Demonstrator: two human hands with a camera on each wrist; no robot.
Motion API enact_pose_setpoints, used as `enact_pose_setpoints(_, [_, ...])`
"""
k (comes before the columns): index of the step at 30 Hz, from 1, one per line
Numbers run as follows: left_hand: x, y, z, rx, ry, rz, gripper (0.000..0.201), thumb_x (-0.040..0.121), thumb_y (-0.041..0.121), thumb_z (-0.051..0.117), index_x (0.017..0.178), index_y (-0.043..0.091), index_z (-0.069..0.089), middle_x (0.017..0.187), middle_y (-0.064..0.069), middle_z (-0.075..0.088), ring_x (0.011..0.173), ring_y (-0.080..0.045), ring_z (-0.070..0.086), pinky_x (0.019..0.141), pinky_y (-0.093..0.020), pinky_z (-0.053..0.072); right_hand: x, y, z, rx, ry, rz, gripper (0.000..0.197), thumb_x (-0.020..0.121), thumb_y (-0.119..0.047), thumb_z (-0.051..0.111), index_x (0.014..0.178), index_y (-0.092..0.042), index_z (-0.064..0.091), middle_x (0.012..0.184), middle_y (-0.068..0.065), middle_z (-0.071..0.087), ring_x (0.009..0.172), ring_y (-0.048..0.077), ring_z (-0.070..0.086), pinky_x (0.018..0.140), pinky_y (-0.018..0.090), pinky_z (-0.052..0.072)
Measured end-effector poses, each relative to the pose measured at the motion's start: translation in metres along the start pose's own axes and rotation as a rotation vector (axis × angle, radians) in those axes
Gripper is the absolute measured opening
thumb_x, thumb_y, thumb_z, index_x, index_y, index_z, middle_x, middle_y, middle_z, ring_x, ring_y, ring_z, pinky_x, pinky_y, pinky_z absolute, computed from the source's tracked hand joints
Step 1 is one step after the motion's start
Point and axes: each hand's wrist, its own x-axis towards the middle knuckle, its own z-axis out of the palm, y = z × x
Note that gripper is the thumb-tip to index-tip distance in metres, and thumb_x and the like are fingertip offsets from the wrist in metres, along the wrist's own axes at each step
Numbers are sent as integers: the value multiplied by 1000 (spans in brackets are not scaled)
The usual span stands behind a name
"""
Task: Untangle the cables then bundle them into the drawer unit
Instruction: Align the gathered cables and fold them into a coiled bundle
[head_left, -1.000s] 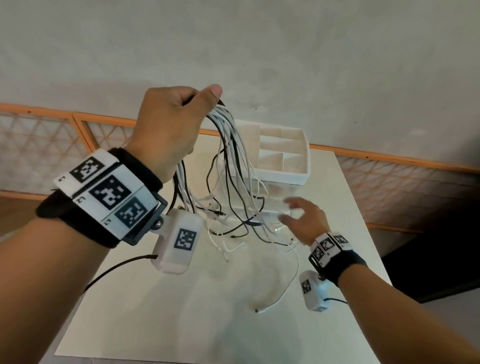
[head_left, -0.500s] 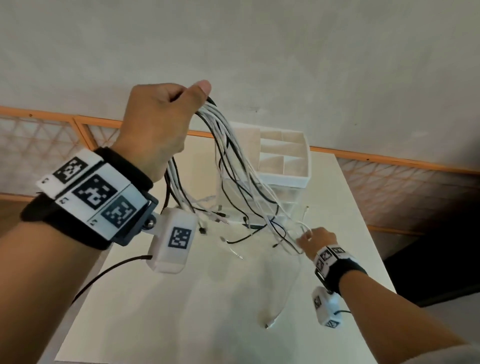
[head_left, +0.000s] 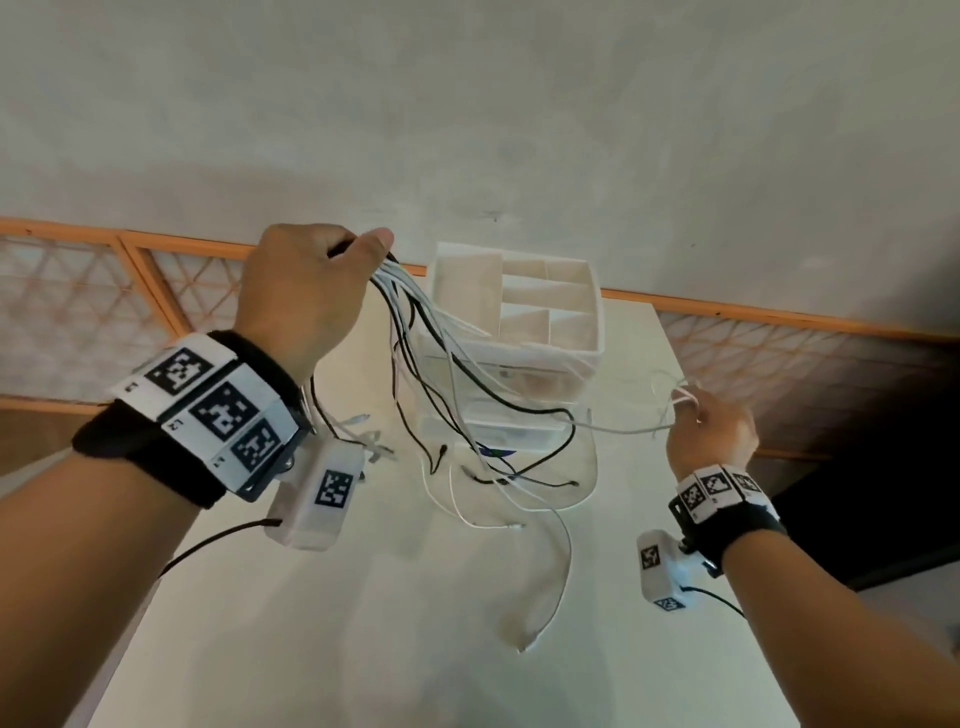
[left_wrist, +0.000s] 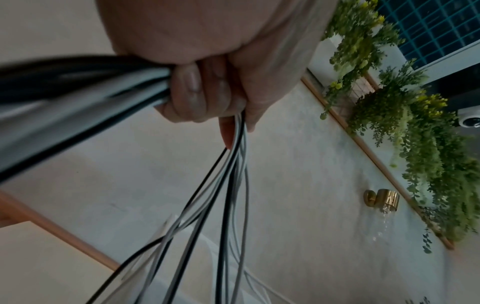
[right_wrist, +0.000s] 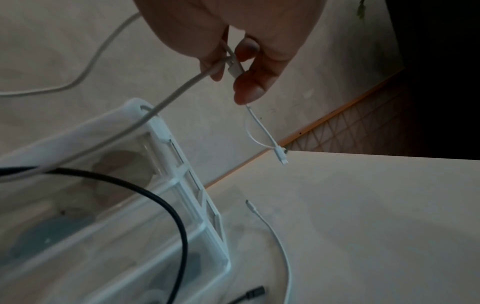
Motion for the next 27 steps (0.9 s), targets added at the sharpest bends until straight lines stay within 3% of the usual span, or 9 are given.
enact_pose_setpoints(3, [1, 2, 2, -44, -43, 20, 56, 92, 47, 60, 65, -1, 51, 57, -12, 36, 52, -22, 33, 56, -31, 31, 4, -3, 4, -190, -301, 13, 32, 98, -36, 56, 121, -19, 71, 115, 22, 65, 101, 36, 64, 78, 29, 43])
enact_pose_setpoints(6, [-9, 2, 9, -57, -135, 38, 55, 93, 47, 61, 75, -6, 59, 52, -1, 31, 46, -16, 29, 52, -29, 27, -20, -8, 13, -288, -666, 37, 60, 87, -38, 70, 143, -23, 52, 141, 17, 47, 122, 34, 56, 104, 38, 45])
enact_pose_setpoints(10, [-19, 5, 21, -39, -215, 68, 54, 94, 42, 60, 59, 6, 43, 41, 7, 23, 40, -11, 23, 53, -31, 19, -36, -79, -12, 51, -653, -261, 72, 79, -25, 76, 144, -29, 47, 112, 5, 54, 91, 16, 55, 87, 31, 47])
enact_pose_setpoints(13, [-25, 15, 36, 36, -305, 146, 48, 95, 45, 58, 66, 6, 59, 46, 8, 34, 42, -9, 32, 52, -30, 25, -54, -160, -51, 313, -702, -532, 78, 73, -41, 83, 141, -40, 45, 75, -17, 45, 64, 1, 41, 62, 11, 35])
enact_pose_setpoints(15, [-28, 23, 40, 104, -366, 262, 38, 96, 44, 56, 78, 14, 71, 52, 9, 52, 48, -5, 47, 51, -22, 28, -66, -193, -56, 301, -650, -624, 47, 74, -45, 79, 118, -39, 62, 58, -19, 48, 53, 0, 45, 55, 12, 32])
enact_pose_setpoints(16, [-29, 26, 39, 135, -386, 317, 36, 97, 44, 55, 81, 18, 73, 58, 9, 59, 54, -5, 52, 53, -20, 31, -68, -199, -53, 235, -626, -630, 21, 78, -44, 74, 95, -34, 68, 54, -16, 50, 51, 1, 46, 54, 17, 32])
enact_pose_setpoints(18, [-28, 29, 32, 185, -408, 379, 33, 96, 48, 54, 83, 21, 70, 64, 10, 61, 61, -4, 55, 53, -16, 32, -61, -190, -40, 68, -709, -577, 29, 85, -44, 67, 64, -27, 60, 56, -9, 54, 52, 3, 49, 53, 26, 34])
enact_pose_setpoints(21, [-27, 24, 22, 247, -421, 354, 32, 94, 53, 53, 83, 26, 63, 62, 13, 54, 57, 1, 51, 50, -16, 31, -41, -152, -28, -168, -812, -480, 35, 91, -45, 62, 62, -26, 61, 60, -7, 59, 56, 10, 57, 51, 24, 35])
enact_pose_setpoints(27, [-37, 1, 36, 288, -709, 101, 64, 93, 68, 35, 78, 13, 66, 56, 0, 51, 48, -15, 45, 52, -28, 32, 9, -104, -20, -300, -634, -317, 39, 94, -31, 53, 57, -18, 50, 60, 3, 55, 57, 23, 54, 47, 25, 30])
